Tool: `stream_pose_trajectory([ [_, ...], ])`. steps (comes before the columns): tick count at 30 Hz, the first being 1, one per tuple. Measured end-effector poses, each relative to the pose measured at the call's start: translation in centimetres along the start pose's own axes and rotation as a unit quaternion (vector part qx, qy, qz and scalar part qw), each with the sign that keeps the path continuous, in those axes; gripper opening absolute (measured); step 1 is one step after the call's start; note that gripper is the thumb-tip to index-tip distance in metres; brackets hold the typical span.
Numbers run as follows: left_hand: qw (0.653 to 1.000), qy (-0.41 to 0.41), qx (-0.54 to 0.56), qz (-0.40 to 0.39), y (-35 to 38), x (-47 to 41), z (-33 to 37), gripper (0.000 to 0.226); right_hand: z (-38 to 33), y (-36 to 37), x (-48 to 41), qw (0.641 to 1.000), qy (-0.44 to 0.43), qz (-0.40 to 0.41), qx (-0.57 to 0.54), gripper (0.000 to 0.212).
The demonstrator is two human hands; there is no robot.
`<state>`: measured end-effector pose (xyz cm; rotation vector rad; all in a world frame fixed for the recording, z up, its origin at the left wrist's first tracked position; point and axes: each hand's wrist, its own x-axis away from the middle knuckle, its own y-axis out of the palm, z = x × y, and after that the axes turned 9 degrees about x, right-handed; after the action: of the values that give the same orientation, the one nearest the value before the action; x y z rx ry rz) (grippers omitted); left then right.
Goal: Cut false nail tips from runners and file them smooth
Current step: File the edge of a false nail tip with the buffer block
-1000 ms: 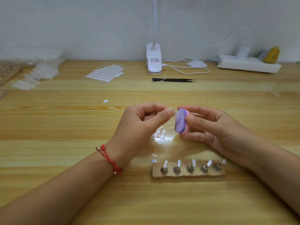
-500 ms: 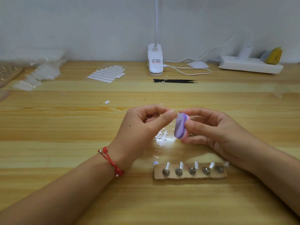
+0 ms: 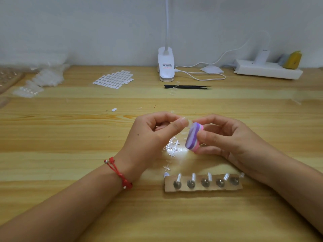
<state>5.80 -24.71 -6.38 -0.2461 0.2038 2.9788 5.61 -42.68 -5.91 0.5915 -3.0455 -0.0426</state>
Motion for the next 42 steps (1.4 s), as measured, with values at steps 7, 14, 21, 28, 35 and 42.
stream_pose_trajectory([
  [7,1.000,0.000,0.002,-0.012,0.06,0.09,0.24,0.025,0.05,-0.05,-0.09,1.000,0.001,-0.005,0.000,0.027],
  [14,1.000,-0.003,-0.007,-0.007,0.11,0.09,0.17,0.023,0.06,-0.17,-0.17,1.000,0.002,-0.013,-0.002,0.024],
  [21,1.000,-0.011,0.001,0.002,0.10,0.15,0.00,0.013,0.03,-0.31,-0.20,1.000,0.008,-0.027,0.005,0.025],
  [28,1.000,-0.012,0.001,0.005,0.18,0.12,0.04,0.012,0.06,-0.30,-0.21,1.000,0.008,-0.026,0.001,0.021],
  [35,1.000,-0.015,0.006,-0.001,0.13,0.08,0.08,0.021,0.11,-0.20,-0.14,1.000,0.008,-0.021,0.000,0.023],
  [42,1.000,-0.015,0.006,0.001,0.14,0.15,0.12,0.016,0.03,-0.22,-0.16,1.000,0.013,-0.025,-0.006,0.021],
])
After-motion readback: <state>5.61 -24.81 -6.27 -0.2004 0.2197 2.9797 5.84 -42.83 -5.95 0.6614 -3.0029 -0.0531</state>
